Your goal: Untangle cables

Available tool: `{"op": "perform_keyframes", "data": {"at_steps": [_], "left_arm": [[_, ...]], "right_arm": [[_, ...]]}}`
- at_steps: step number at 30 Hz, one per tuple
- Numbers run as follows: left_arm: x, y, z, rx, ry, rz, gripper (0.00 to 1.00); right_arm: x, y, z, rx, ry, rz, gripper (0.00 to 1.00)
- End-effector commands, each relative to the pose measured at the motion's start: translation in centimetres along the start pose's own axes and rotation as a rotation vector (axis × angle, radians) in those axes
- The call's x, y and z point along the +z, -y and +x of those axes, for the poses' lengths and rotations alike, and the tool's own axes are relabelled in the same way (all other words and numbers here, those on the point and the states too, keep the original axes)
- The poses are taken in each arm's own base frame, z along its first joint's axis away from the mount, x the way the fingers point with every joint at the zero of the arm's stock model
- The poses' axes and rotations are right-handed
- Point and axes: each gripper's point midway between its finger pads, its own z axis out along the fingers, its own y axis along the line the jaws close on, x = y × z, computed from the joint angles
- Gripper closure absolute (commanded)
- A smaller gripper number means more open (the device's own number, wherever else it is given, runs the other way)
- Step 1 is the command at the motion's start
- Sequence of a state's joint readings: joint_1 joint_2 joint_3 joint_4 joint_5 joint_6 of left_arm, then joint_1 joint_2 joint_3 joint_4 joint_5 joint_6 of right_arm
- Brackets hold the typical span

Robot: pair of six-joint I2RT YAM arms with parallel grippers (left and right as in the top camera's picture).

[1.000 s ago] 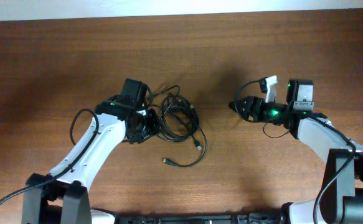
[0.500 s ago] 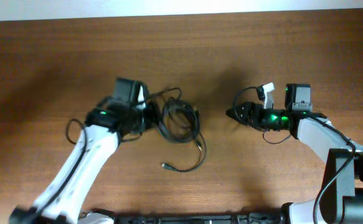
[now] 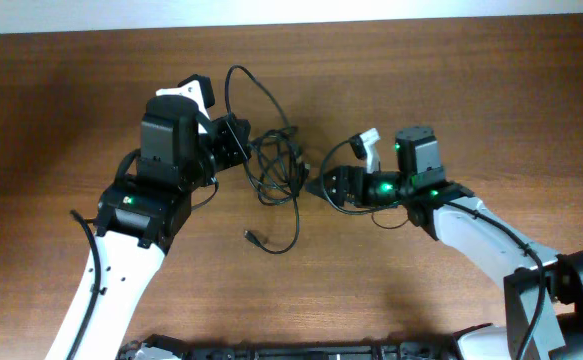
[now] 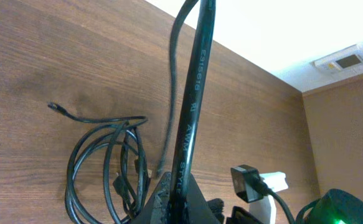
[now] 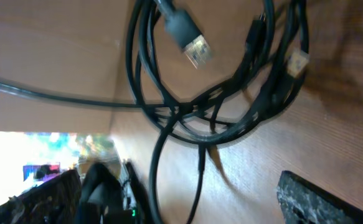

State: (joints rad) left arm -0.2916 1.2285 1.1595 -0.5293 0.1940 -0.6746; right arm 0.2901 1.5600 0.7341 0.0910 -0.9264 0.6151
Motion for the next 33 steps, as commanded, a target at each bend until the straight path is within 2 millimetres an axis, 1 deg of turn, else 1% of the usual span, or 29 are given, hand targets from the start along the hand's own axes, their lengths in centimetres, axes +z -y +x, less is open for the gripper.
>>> {"op": "perform_keyframes", "data": {"at_steps": [1, 2, 3, 6, 7, 8, 11, 14, 16, 17, 20, 21, 22, 23, 25, 26, 27, 28, 29, 31, 32, 33], "left_arm": [[-1.7, 2.6, -1.6, 0.009, 0.054, 0.09, 1.0], [-2.1, 3.1, -2.0, 0.014, 0.066, 0.106, 1.0], [-2.9, 4.0, -2.6, 0.022, 0.089, 0.134, 1.0], [-4.8, 5.9, -3.9, 0.041, 0.137, 0.199, 1.0], [-6.1, 8.1, -4.3, 0.071, 0.152, 0.304, 1.0], [-6.4, 8.9, -4.2, 0.081, 0.144, 0.345, 1.0], [-6.7, 9.9, -3.3, 0.064, 0.086, 0.406, 1.0], [-6.5, 9.9, -2.8, 0.062, 0.064, 0.407, 1.0], [-6.5, 10.4, -2.5, 0.062, 0.058, 0.421, 1.0], [-6.5, 10.8, -2.2, 0.052, 0.05, 0.43, 1.0], [-6.8, 11.9, -2.0, 0.063, 0.05, 0.465, 1.0], [-6.9, 12.2, -2.2, 0.053, 0.057, 0.477, 1.0], [-7.0, 12.4, -2.3, 0.054, 0.065, 0.485, 1.0], [-7.1, 12.5, -2.5, 0.058, 0.074, 0.492, 1.0], [-7.3, 12.8, -2.9, 0.047, 0.085, 0.507, 1.0], [-7.4, 13.0, -3.0, 0.033, 0.087, 0.512, 1.0], [-7.5, 13.1, -3.1, 0.023, 0.09, 0.52, 1.0], [-7.7, 13.3, -3.3, 0.027, 0.101, 0.53, 1.0], [-7.9, 13.5, -3.5, 0.03, 0.112, 0.535, 1.0], [-8.2, 13.1, -4.0, 0.037, 0.134, 0.525, 1.0], [-8.3, 12.7, -4.3, 0.047, 0.146, 0.512, 1.0], [-8.3, 12.1, -4.6, 0.058, 0.157, 0.494, 1.0]], "right_arm": [[0.7, 0.1, -1.9, 0.075, 0.113, 0.084, 0.01], [0.9, 0.1, -2.1, 0.079, 0.129, 0.092, 0.01], [1.1, 0.3, -2.4, 0.102, 0.159, 0.118, 0.01], [1.7, 1.1, -2.6, 0.095, 0.208, 0.2, 0.01], [2.3, 1.1, -2.6, 0.07, 0.236, 0.239, 0.01], [2.5, 1.0, -2.8, 0.059, 0.253, 0.248, 0.01], [2.3, 1.3, -3.8, 0.109, 0.335, 0.286, 0.01], [2.5, 0.3, -4.7, 0.096, 0.37, 0.236, 0.01], [2.9, -0.4, -4.9, 0.076, 0.374, 0.209, 0.01], [3.1, -0.4, -4.8, 0.076, 0.373, 0.209, 0.01], [4.1, 0.7, -4.2, 0.108, 0.357, 0.23, 0.01], [4.5, 1.2, -3.9, 0.113, 0.345, 0.237, 0.09], [4.9, 1.6, -3.6, 0.117, 0.334, 0.244, 0.22], [5.4, 1.8, -3.2, 0.118, 0.318, 0.246, 0.29], [6.4, 2.3, -2.3, 0.117, 0.29, 0.252, 0.29], [6.9, 2.4, -2.0, 0.115, 0.28, 0.253, 0.32], [7.4, 2.7, -1.5, 0.114, 0.268, 0.255, 0.4], [7.8, 3.2, -1.2, 0.118, 0.259, 0.264, 0.54], [8.0, 3.8, -1.0, 0.126, 0.252, 0.277, 0.75], [7.5, 5.6, -0.6, 0.159, 0.235, 0.326, 0.88], [7.0, 6.4, -0.7, 0.165, 0.231, 0.351, 0.93], [6.3, 7.2, -0.9, 0.163, 0.229, 0.371, 0.96]]}}
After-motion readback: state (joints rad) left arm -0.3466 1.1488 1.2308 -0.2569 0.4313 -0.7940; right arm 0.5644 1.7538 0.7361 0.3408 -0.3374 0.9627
